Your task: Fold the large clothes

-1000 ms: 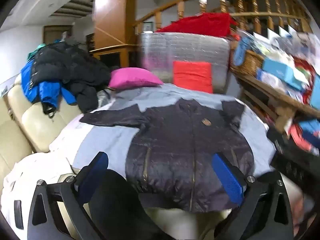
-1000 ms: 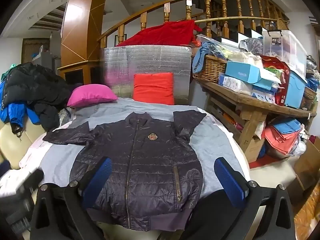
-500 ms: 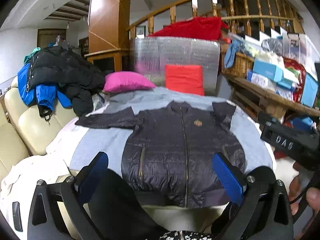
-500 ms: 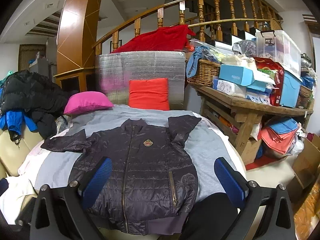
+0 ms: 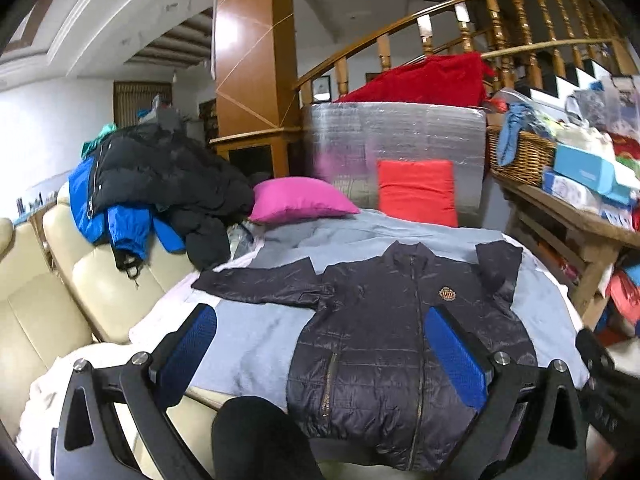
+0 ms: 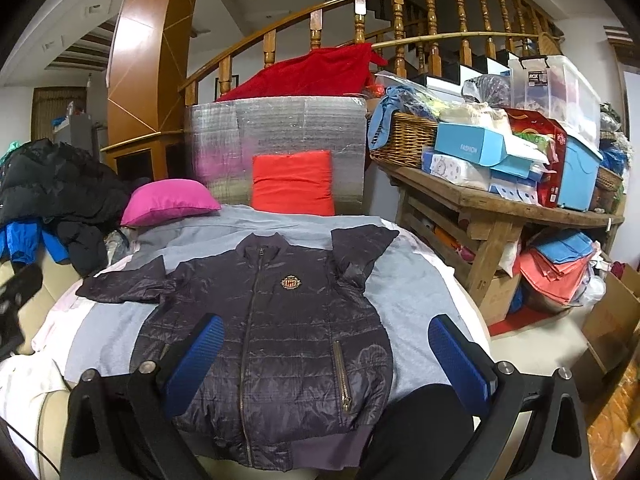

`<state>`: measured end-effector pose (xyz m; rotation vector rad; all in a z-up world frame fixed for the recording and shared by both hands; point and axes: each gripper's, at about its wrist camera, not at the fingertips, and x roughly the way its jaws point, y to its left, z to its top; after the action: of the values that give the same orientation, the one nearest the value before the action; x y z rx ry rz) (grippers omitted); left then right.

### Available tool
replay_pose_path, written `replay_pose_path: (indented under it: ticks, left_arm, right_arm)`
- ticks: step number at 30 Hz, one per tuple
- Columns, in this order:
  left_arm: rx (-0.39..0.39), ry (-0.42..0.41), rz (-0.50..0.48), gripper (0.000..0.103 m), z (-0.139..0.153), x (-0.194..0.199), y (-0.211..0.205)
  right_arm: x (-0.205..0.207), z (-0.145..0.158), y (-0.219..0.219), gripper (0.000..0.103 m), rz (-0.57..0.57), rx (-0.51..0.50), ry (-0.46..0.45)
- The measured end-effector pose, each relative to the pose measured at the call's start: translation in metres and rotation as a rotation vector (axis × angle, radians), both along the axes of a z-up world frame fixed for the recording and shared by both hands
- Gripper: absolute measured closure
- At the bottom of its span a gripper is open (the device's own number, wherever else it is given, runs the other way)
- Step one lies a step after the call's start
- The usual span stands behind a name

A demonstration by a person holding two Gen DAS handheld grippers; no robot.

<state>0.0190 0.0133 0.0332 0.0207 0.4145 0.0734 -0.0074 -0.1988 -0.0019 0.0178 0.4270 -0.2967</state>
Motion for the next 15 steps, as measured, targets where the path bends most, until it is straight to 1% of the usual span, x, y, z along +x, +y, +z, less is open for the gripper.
replay_pose_path:
  ticks: [2,6,8,15]
  left_arm:
    - [-0.009,-0.001,-0.003,0.000,-0.001,0.004,-0.002]
    - [0.009,-0.036,-0.003,0.000,-0.003,0.004,-0.007]
    - [0.011,-0.039,-0.009,0.000,-0.002,0.007,-0.008]
    - [0.005,0.011,-0.027,0.000,-0.010,0.022,-0.008]
  right_arm:
    - [0.005,-0.001,-0.002,0.000,-0.004,0.002,0.006]
    - [0.014,-0.003,-0.005,0.000,-0.011,0.000,0.017]
    - [0.018,-0.004,-0.006,0.000,-0.012,-0.003,0.023]
    - [0.027,-0.006,-0.007,0.000,-0.012,-0.007,0.035]
